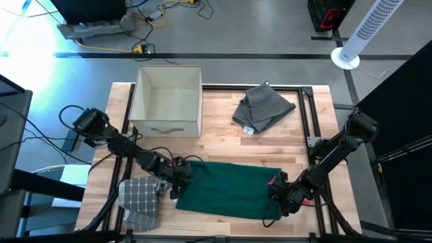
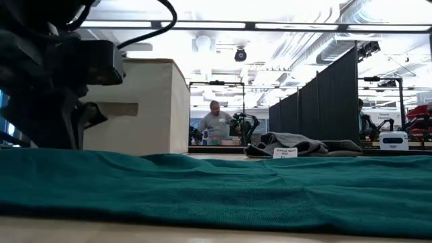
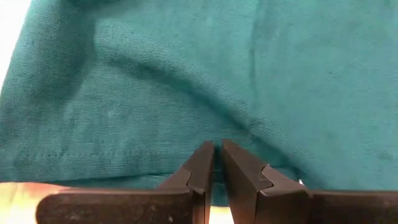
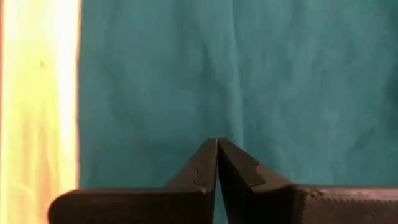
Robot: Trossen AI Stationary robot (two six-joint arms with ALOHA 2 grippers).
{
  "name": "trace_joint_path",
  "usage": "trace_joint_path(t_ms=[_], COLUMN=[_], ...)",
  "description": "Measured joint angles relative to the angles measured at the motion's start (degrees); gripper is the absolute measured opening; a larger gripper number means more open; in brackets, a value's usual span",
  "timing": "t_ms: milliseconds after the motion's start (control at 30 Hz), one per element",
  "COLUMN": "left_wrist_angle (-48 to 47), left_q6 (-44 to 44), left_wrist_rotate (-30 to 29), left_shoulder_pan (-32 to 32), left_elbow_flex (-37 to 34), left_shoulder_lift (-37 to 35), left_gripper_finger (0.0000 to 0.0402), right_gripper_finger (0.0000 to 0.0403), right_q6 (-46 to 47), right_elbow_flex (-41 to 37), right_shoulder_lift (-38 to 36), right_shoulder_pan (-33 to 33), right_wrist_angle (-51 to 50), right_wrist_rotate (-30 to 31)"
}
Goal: Fold towel
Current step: Fold the green towel
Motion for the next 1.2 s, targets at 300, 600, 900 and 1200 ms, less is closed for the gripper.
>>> trace_joint_path(t_ms=[300,600,900,1200], left_wrist_angle=[-10.2,-16.8,-8.8,-3.9], left_q6=[2.2,2.2,-4.1,-8.2], left_wrist_rotate=[1.2,4.1,5.7,-1.2], left_shoulder_pan=[0.2,1.2,-2.1,-7.5], left_elbow_flex=[0.4,0.1,5.3,5.2], left_shoulder_lift=[-1.1,-7.4,-9.8,-1.0], left_gripper_finger=[0.0025,0.0025,0.0025,0.0013], right_gripper_finger=[0.0000,0.0000,0.0000,0.0000], right_q6=[1.9,3.6,3.5,3.0], right_elbow_flex=[0.3,0.1,-0.2,-0.1], right_shoulder_lift=[2.6,1.7,-6.6,-5.4], right_shoulder_pan=[1.5,1.7,2.3,4.3], right_wrist_angle=[-0.9,-1.7,-0.3,3.8], right_wrist_rotate=[-2.0,-2.2,-3.9,-2.1])
